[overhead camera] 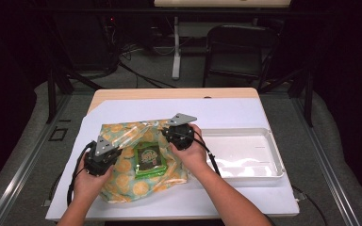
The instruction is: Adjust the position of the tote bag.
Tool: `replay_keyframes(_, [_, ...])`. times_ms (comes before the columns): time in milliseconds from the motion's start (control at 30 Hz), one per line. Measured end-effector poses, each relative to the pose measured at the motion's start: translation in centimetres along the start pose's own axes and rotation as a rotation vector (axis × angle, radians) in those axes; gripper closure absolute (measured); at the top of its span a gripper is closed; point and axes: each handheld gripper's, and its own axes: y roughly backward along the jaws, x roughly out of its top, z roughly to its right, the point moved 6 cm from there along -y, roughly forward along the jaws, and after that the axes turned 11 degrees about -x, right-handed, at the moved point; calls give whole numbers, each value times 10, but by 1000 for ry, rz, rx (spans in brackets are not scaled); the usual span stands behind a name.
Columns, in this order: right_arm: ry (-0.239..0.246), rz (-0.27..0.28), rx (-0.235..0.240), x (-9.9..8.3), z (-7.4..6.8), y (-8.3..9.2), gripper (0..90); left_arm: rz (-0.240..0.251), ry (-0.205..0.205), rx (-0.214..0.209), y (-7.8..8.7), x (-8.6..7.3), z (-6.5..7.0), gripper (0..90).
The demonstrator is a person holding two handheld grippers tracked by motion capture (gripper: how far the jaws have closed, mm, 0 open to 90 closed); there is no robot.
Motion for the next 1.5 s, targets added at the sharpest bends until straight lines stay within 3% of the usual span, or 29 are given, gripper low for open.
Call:
replay_keyframes(433, [-13,-4,-18,-3,6,2,900,78,21,43,6,40,-23,888])
replay_keyframes(633, [-30,-5,-28,-2,8,2,900,84,33,51,0,52,-33,889])
replay_keyframes(700, [-33,-10,-34,-3,9,1,900,97,55,43,-5,56,-36,889])
replay_keyframes(833, [-51,-22,-44,-4,13,-2,900,100,72,45,-13,60,-40,890])
replay_keyframes(1000, [-85,-35,-58,-5,19,-6,900,67,74,59,-25,60,-46,890])
replay_keyframes(1500, [-96,-86,-119,-15,35,-25,900,42,111,64,-50,56,-58,889])
